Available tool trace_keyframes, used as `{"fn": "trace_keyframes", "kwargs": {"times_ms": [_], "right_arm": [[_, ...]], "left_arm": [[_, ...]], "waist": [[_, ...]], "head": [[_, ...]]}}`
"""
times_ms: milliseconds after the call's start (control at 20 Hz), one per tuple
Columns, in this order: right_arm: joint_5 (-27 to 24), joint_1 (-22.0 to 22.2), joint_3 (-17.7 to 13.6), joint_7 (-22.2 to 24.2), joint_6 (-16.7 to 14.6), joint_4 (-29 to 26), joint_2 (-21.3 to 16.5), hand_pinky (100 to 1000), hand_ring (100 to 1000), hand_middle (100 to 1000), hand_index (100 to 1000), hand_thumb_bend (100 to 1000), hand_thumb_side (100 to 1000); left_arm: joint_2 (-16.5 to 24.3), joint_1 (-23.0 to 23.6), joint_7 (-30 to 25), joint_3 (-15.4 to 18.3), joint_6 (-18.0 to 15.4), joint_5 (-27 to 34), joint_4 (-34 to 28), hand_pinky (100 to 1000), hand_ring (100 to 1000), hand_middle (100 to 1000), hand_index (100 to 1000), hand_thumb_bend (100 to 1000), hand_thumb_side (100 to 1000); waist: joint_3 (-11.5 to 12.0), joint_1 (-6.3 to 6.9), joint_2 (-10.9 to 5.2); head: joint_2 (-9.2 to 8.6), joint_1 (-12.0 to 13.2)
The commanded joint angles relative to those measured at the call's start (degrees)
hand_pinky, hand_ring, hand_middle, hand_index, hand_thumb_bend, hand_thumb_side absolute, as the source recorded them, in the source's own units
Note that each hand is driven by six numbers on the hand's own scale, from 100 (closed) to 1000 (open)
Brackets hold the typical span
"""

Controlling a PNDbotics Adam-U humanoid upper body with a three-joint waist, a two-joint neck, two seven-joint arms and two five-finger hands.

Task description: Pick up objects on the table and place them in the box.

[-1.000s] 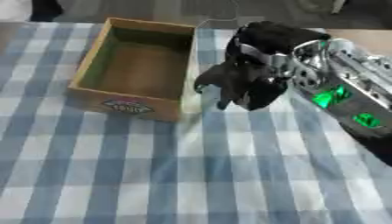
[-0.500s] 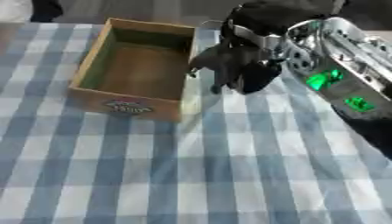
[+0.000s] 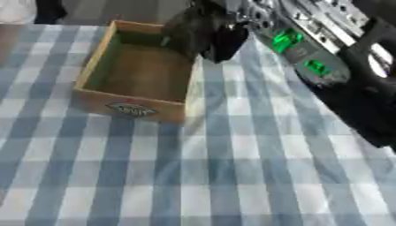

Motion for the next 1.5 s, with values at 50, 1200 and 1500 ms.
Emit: {"fn": "trace_keyframes", "kwargs": {"times_ms": [50, 1200, 1500], "right_arm": [[3.2, -2.9, -0.9, 2.0, 1.0, 4.0, 3.0, 782, 789, 386, 437, 100, 126], [14.3, -5.3, -9.5, -10.8, -4.1, 34.7, 22.2, 764, 783, 379, 440, 100, 101], [14.8, -5.1, -10.7, -15.6, -7.5, 42.5, 24.8, 776, 810, 490, 545, 100, 100]], "left_arm": [[0.7, -0.8, -0.3, -0.2, -0.1, 0.3, -1.1, 810, 630, 660, 802, 100, 674], [-0.3, -2.2, -1.4, -1.0, -0.2, 1.3, -1.1, 811, 627, 658, 800, 100, 674], [-0.4, -2.3, -1.4, -1.0, -0.2, 1.3, -1.1, 811, 627, 658, 799, 100, 673]], "waist": [[0.3, 0.13, -1.10], [3.4, 0.56, -0.04], [3.5, 0.51, 0.07]], "head": [[-0.78, -0.5], [-2.73, -3.0], [-2.85, -3.1]]}}
